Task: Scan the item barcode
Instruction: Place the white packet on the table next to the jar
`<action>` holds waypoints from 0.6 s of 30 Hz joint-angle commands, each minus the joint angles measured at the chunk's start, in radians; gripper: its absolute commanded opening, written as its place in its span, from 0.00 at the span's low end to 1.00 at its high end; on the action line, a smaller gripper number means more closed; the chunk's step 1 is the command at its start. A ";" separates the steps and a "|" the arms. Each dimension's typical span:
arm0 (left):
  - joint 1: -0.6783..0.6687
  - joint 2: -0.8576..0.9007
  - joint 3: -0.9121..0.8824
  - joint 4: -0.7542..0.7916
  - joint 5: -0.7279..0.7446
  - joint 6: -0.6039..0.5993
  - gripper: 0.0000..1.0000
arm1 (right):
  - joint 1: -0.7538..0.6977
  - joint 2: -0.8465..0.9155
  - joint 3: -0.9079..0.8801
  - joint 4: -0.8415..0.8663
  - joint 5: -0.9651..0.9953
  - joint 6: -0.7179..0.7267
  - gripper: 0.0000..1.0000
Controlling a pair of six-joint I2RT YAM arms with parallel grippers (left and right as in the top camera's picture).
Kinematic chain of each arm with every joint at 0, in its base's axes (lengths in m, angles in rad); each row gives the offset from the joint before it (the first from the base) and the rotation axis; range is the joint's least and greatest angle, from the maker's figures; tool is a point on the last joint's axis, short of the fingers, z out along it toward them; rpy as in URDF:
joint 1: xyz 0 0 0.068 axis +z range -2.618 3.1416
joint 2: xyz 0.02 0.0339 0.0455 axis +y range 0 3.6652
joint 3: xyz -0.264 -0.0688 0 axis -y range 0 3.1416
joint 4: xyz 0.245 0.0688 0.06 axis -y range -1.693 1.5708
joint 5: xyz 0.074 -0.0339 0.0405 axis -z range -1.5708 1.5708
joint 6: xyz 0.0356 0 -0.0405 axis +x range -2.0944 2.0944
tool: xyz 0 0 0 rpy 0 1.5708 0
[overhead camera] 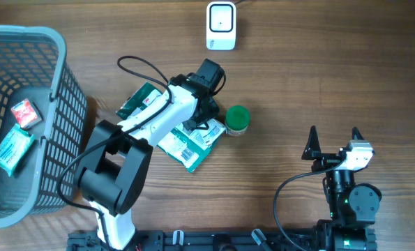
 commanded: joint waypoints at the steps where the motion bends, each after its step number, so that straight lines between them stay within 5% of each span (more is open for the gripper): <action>1: -0.005 -0.070 0.011 -0.001 -0.029 0.064 1.00 | 0.002 -0.004 -0.001 0.002 -0.009 -0.010 1.00; 6: -0.003 -0.315 0.084 -0.025 -0.178 0.163 1.00 | 0.002 -0.004 -0.001 0.002 -0.008 -0.010 1.00; 13: 0.016 -0.788 0.087 -0.106 -0.863 0.161 1.00 | 0.002 -0.004 -0.001 0.002 -0.008 -0.010 1.00; 18: 0.258 -0.964 0.087 -0.140 -1.018 0.156 1.00 | 0.002 -0.004 -0.001 0.002 -0.008 -0.010 1.00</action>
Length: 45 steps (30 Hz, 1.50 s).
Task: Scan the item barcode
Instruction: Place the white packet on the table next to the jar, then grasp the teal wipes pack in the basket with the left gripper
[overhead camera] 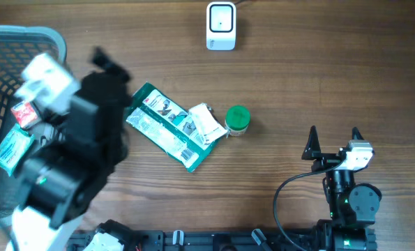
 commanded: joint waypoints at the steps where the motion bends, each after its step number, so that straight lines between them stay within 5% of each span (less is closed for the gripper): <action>1: 0.255 -0.083 0.007 -0.024 -0.141 -0.027 1.00 | 0.002 -0.004 -0.001 0.002 -0.008 -0.010 1.00; 3: 0.466 -0.085 0.007 -0.082 -0.069 -0.147 1.00 | 0.002 -0.004 -0.001 0.002 -0.008 -0.010 1.00; 4: 0.647 -0.058 0.007 -0.113 0.061 -0.188 1.00 | 0.002 -0.004 -0.001 0.002 -0.008 -0.010 1.00; 7: 0.912 0.027 0.007 -0.114 0.341 -0.208 1.00 | 0.002 -0.004 -0.001 0.002 -0.008 -0.010 1.00; 12: 1.222 0.305 0.007 -0.161 0.685 -0.271 1.00 | 0.002 -0.004 -0.001 0.002 -0.008 -0.011 1.00; 15: 1.254 0.432 -0.008 -0.208 0.680 -0.364 1.00 | 0.002 -0.004 -0.001 0.002 -0.008 -0.010 1.00; 18: 1.252 0.468 -0.092 -0.089 0.669 -0.368 1.00 | 0.002 -0.004 -0.001 0.002 -0.008 -0.010 1.00; 27: 1.250 0.468 -0.567 0.528 0.647 -0.364 1.00 | 0.002 -0.004 -0.001 0.002 -0.008 -0.011 1.00; 38: 1.250 0.655 -0.573 0.670 0.647 -0.360 1.00 | 0.002 -0.004 -0.001 0.002 -0.008 -0.011 1.00; 39: 1.250 0.683 -0.573 0.676 0.647 -0.359 0.90 | 0.002 -0.004 -0.001 0.002 -0.008 -0.010 1.00; 42: 1.250 0.718 -0.573 0.638 0.680 -0.359 0.04 | 0.002 -0.004 -0.001 0.002 -0.008 -0.011 1.00; 45: 1.250 0.715 -0.573 0.638 0.782 -0.329 0.04 | 0.002 -0.004 -0.001 0.002 -0.008 -0.010 1.00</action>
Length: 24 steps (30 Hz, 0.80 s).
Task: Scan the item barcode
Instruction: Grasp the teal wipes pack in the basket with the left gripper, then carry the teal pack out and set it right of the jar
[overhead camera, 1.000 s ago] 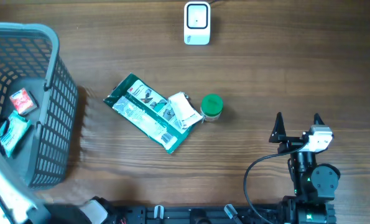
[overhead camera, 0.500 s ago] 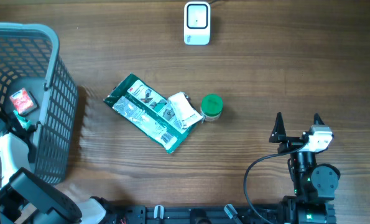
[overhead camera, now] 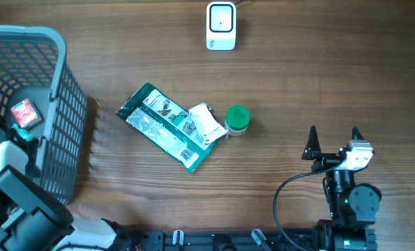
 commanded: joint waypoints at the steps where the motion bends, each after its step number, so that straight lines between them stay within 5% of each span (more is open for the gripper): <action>1: 0.002 0.069 -0.055 -0.044 0.163 0.028 0.04 | 0.002 -0.004 -0.001 0.002 -0.008 -0.011 1.00; 6: 0.003 -0.089 0.011 -0.039 0.429 0.157 0.04 | 0.002 -0.004 -0.001 0.002 -0.008 -0.011 1.00; 10: 0.002 -0.354 0.109 0.017 0.678 0.154 0.04 | 0.002 -0.004 -0.001 0.002 -0.008 -0.010 1.00; 14: 0.002 -0.590 0.153 0.042 0.758 0.090 0.04 | 0.002 -0.004 -0.001 0.002 -0.008 -0.011 1.00; 17: -0.030 -0.615 0.163 0.058 0.999 0.105 0.04 | 0.002 -0.004 -0.001 0.002 -0.008 -0.010 1.00; 20: -0.172 -0.613 0.163 0.042 1.220 0.376 0.04 | 0.002 -0.004 -0.001 0.002 -0.008 -0.010 1.00; 24: -0.482 -0.597 0.163 -0.154 1.254 0.772 0.04 | 0.002 -0.004 -0.001 0.002 -0.008 -0.011 1.00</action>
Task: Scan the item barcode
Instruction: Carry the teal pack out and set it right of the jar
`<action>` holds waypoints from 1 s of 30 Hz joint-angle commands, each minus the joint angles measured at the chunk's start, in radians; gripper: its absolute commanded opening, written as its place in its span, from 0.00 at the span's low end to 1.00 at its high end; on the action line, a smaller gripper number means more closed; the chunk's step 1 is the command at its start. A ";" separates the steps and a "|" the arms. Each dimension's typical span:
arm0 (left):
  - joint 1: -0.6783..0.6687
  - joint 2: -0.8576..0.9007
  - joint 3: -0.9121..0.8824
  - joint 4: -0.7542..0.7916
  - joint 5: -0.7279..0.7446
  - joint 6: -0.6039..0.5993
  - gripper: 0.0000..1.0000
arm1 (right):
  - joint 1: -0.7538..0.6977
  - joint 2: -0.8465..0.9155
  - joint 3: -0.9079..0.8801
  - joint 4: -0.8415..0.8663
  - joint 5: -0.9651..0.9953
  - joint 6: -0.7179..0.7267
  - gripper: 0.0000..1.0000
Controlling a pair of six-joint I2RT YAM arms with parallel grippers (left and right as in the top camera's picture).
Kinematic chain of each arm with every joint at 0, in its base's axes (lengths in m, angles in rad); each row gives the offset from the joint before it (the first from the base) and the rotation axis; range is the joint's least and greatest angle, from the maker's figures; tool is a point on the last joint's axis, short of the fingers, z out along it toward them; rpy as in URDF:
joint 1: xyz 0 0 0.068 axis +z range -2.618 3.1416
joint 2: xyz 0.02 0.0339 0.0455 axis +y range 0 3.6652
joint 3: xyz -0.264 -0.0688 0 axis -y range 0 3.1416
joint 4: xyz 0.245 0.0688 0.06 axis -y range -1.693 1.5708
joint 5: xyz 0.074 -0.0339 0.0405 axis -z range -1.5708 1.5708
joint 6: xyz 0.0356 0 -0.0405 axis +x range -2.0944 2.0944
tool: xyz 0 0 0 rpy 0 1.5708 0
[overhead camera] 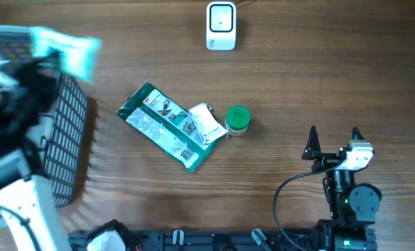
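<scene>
My left arm is raised close to the overhead camera over the grey basket [71, 132], and it is blurred. Its gripper [41, 61] holds a pale teal packet [68, 50] above the basket's right rim; the fingers seem shut on it. The white barcode scanner [221, 26] stands at the far edge of the table, well to the right of the packet. My right gripper [333, 141] rests open and empty near the front right. The inside of the basket is mostly hidden by the left arm.
On the wooden table lie a large green packet [158, 125], a small white packet [206, 122] on its right end, and a green-lidded jar [237, 120] beside it. The scanner's cable runs off the far edge.
The left arm was low in the basket's near left corner. It is now raised over the basket with a teal packet in its gripper. The red packet in the basket is now hidden.
The left gripper was at the packets in the table's middle. Then it was over the basket, with a teal and a red packet lying inside. Then it was down inside the basket over the teal packet. Now it holds that packet up above the basket rim.
</scene>
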 commanded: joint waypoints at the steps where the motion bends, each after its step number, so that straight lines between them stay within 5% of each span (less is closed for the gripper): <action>1: -0.286 0.031 -0.002 -0.125 0.104 0.414 0.04 | 0.002 -0.004 -0.001 0.002 -0.008 -0.010 1.00; 7: -0.840 0.346 -0.002 0.024 -0.064 0.437 0.04 | 0.002 -0.004 -0.001 0.002 -0.008 -0.010 1.00; 14: -1.130 0.679 -0.002 0.320 -0.212 0.275 0.04 | 0.002 -0.004 -0.001 0.002 -0.008 -0.010 1.00; 17: -1.276 0.697 -0.002 0.294 -0.489 0.275 0.04 | 0.002 -0.004 -0.001 0.002 -0.008 -0.010 1.00; 23: -1.371 0.792 -0.002 0.243 -0.789 0.089 0.04 | 0.002 -0.004 -0.001 0.002 -0.008 -0.010 1.00; 28: -1.374 0.826 -0.002 0.230 -0.771 0.021 0.04 | 0.002 -0.004 -0.001 0.002 -0.008 -0.010 1.00; 29: -1.375 0.826 -0.001 0.232 -0.749 0.022 0.06 | 0.002 -0.004 -0.001 0.002 -0.008 -0.010 1.00; 30: -1.375 0.823 -0.001 0.228 -0.713 0.021 0.25 | 0.002 -0.004 -0.001 0.002 -0.008 -0.010 1.00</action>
